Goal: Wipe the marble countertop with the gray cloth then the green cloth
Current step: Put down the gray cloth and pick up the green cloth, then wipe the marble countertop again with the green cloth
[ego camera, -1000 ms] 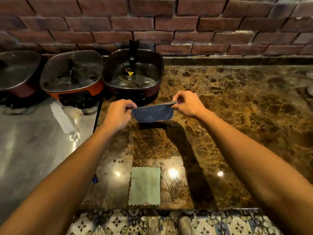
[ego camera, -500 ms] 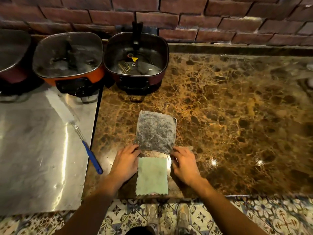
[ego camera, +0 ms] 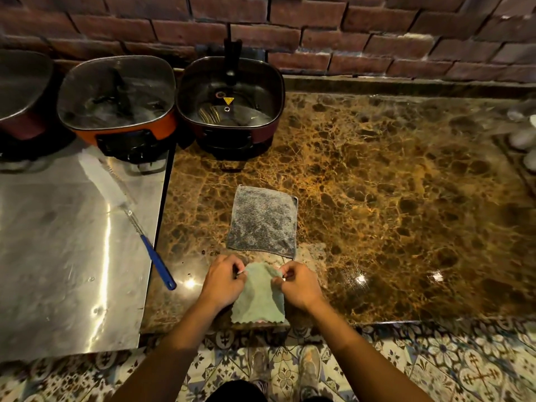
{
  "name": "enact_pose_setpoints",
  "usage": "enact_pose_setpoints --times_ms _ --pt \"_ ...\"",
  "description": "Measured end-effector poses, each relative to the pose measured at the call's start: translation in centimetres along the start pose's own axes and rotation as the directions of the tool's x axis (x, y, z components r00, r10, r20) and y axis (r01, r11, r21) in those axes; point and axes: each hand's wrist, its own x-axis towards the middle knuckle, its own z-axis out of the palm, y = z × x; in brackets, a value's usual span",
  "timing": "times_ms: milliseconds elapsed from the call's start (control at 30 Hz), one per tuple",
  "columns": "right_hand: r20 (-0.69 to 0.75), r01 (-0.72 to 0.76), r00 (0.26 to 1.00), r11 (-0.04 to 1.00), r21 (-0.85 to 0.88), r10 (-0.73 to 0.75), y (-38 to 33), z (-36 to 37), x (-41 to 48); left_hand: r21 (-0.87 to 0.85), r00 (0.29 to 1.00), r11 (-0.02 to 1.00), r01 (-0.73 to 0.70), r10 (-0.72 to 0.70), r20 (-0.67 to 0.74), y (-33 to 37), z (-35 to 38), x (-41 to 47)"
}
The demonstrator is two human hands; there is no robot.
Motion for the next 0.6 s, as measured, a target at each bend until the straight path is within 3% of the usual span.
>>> enact_pose_setpoints --times_ms 100,200,333,467,600 --pt "0.086 -0.009 0.996 0.988 0.154 -0.004 0.4 -2.5 -0.2 -0.239 0.998 0.971 0.031 -0.019 0.052 0.7 -0.4 0.3" --pt "0.14 0.057 0.988 0.995 0.082 -0.068 0.6 -6.8 -0.2 -0.335 0.987 0.942 0.024 0.032 0.159 3.8 -0.8 1.0" --pt "0.091 0.105 0.991 0.991 -0.088 -0.097 0.6 -14.2 0.5 -0.204 0.972 0.97 -0.131 0.166 0.166 10.6 -0.1 2.8" --pt "-0.121 0.168 0.975 0.972 -0.162 -0.189 0.9 -20.5 1.3 -0.085 0.949 0.949 -0.303 0.309 0.068 17.3 1.3 4.1" --pt "-0.151 0.232 0.951 0.946 -0.228 -0.269 3.5 -22.5 1.1 0.014 0.931 0.934 -0.356 0.353 0.097 19.5 4.7 4.0"
